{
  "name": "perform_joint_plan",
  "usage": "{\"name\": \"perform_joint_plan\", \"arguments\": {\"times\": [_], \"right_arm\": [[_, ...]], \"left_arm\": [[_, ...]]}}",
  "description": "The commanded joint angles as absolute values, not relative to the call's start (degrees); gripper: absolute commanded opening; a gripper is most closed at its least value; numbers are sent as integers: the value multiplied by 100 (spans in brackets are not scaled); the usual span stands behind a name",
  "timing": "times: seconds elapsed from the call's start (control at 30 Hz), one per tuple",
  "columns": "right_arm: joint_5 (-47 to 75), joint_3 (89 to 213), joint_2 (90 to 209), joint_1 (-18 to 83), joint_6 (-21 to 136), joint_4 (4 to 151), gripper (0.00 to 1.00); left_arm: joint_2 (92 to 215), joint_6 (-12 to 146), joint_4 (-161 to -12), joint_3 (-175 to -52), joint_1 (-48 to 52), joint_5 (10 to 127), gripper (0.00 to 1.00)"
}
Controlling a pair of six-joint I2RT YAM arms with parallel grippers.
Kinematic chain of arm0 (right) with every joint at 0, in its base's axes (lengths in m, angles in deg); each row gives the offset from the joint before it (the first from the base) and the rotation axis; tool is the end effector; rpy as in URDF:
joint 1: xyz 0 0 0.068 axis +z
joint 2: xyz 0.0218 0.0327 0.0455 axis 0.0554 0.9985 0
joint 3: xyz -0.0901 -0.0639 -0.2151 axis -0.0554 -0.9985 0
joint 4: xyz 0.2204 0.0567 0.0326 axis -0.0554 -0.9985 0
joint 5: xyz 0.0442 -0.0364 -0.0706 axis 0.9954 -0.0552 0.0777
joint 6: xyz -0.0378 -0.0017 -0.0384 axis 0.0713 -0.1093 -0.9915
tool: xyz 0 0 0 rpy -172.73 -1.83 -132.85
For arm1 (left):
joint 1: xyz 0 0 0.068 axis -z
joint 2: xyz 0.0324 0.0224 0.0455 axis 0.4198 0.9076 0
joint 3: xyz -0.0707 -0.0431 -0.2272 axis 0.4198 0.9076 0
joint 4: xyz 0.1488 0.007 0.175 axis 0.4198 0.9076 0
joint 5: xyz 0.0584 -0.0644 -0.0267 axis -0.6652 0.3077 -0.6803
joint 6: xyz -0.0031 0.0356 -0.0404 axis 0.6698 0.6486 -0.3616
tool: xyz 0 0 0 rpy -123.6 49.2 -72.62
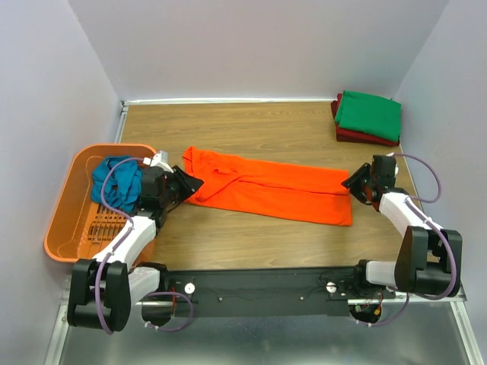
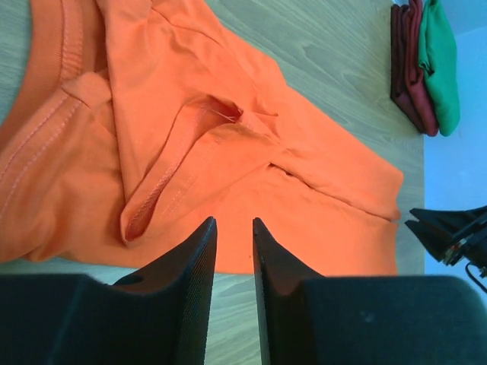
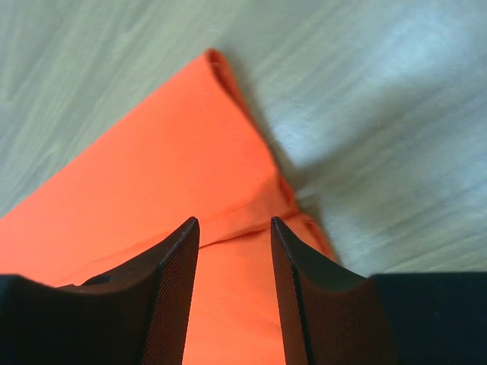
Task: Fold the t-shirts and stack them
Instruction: Fold the tshirt
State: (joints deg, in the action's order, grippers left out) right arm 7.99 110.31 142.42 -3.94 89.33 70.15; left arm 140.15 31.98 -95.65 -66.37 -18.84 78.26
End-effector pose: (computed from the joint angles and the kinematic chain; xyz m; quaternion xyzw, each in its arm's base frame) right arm 0.2307 -0.0276 0.1682 0.3567 0.8609 0.1138 0.3444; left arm 0.2101 -0.0329 0.1934 -0.2138 0.8108 -0.3525 0.4154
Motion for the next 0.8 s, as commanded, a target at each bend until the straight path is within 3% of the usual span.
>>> {"name": "perform_joint_plan", "arguments": {"times": [0.0, 0.13, 0.3, 0.4, 0.77], "right_arm": [[1412, 11456, 14168, -307, 8672, 6968, 50], [1351, 11966, 14746, 106, 8461, 6950, 50], [1026, 12827, 15678, 817, 8258, 6854, 50], [692, 13178, 16206, 1213, 8205, 6679, 50], [331, 12697, 16515, 1302, 8644, 6599, 52]], "left_arm": [[14084, 3298, -9783, -6737, -1849, 8153, 35], [14144, 3368, -9678, -7141, -1762, 7925, 33], [14838, 3500, -9152, -8265, -1191, 7021, 24], [15593, 3142, -8879, -8793, -901, 6441, 12], [17651, 2261, -8799, -9830, -531, 6140, 5]]}}
